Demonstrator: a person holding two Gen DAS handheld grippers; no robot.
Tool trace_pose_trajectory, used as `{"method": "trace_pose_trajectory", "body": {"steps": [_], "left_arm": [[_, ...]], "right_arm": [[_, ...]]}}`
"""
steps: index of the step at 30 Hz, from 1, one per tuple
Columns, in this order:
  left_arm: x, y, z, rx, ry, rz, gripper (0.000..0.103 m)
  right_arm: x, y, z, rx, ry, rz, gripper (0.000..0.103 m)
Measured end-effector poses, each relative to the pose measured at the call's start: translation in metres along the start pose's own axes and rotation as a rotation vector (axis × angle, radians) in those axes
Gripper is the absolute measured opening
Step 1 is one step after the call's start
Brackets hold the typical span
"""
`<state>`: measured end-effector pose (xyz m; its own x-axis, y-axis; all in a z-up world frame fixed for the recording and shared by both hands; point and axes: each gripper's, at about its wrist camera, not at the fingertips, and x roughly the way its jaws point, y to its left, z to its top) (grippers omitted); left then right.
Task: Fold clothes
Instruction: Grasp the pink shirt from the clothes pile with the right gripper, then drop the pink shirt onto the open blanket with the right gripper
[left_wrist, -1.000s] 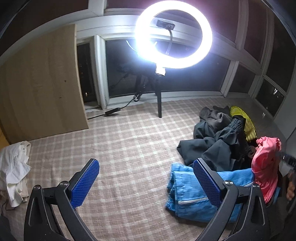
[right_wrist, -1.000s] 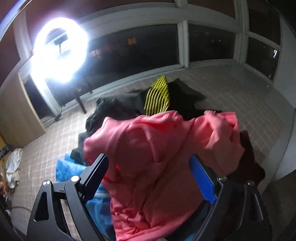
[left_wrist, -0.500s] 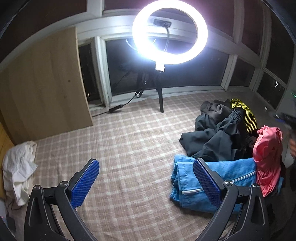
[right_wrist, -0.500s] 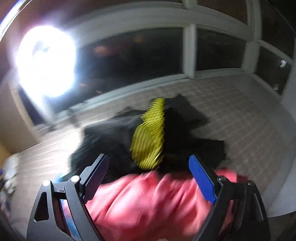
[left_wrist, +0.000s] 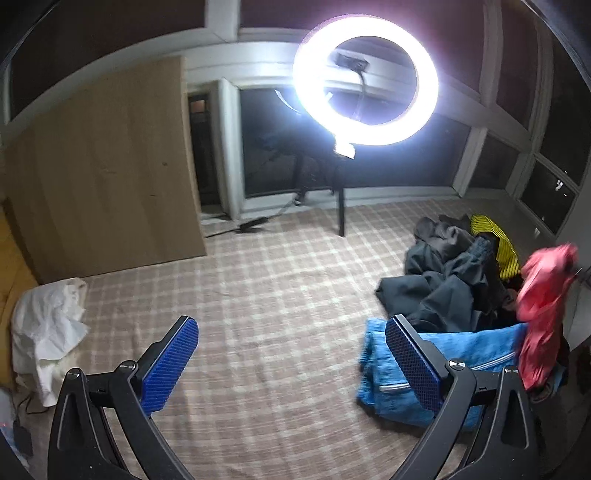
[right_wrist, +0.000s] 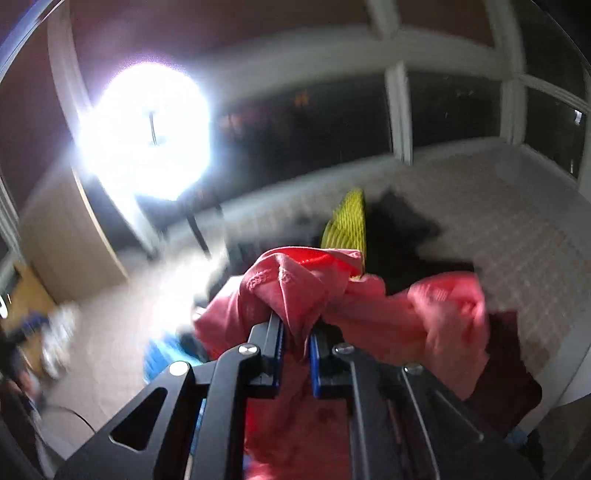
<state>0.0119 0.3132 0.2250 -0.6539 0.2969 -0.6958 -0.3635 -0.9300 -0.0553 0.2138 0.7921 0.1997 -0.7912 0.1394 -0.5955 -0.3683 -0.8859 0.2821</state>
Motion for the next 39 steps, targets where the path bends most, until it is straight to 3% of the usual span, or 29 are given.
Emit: {"method": "trace_pose_trajectory", "body": {"steps": [4,9,11,12,14,15,17,19,22,26,28,29,33,37,39], "left_arm": [[-0.018,0.036,-0.004,-0.027,-0.033,0.035,0.102],[-0.051,0.088,-0.017,-0.069,-0.078,0.084,0.102],[-0.066,0.109,-0.024,-0.086,-0.095,0.106,0.102],[-0.074,0.12,-0.028,-0.094,-0.104,0.117,0.102],[-0.086,0.145,-0.041,-0.106,-0.103,0.139,0.102],[-0.087,0.154,-0.048,-0.111,-0.094,0.148,0.102],[-0.084,0.172,-0.061,-0.117,-0.057,0.16,0.102],[-0.07,0.183,-0.074,-0.115,0.001,0.162,0.102],[-0.044,0.188,-0.093,-0.113,0.084,0.142,0.102],[-0.011,0.183,-0.116,-0.115,0.177,0.086,0.102],[0.003,0.177,-0.126,-0.12,0.221,0.069,0.102],[0.01,0.173,-0.131,-0.122,0.239,0.056,0.102],[0.025,0.157,-0.14,-0.098,0.286,0.05,0.102],[0.028,0.155,-0.141,-0.099,0.288,0.052,0.102],[0.028,0.159,-0.141,-0.103,0.29,0.06,0.102]], "right_arm": [[-0.055,0.038,0.035,0.001,-0.167,0.079,0.011],[-0.093,0.169,0.052,-0.2,-0.22,0.322,0.011],[-0.087,0.228,0.041,-0.264,-0.144,0.464,0.012],[-0.07,0.259,0.031,-0.294,-0.061,0.539,0.015],[-0.036,0.317,0.009,-0.363,0.113,0.663,0.041],[-0.017,0.337,-0.005,-0.413,0.196,0.649,0.042],[0.016,0.348,-0.026,-0.44,0.252,0.56,0.046],[0.052,0.335,-0.041,-0.415,0.243,0.425,0.063],[0.112,0.323,-0.081,-0.452,0.338,0.255,0.063],[0.177,0.33,-0.132,-0.523,0.47,0.216,0.063],[0.2,0.338,-0.153,-0.54,0.51,0.156,0.063],[0.209,0.339,-0.162,-0.537,0.53,0.144,0.063],[0.222,0.342,-0.175,-0.46,0.603,0.28,0.063],[0.231,0.38,-0.204,-0.606,0.607,0.337,0.063],[0.246,0.39,-0.221,-0.645,0.648,0.322,0.041]]}}
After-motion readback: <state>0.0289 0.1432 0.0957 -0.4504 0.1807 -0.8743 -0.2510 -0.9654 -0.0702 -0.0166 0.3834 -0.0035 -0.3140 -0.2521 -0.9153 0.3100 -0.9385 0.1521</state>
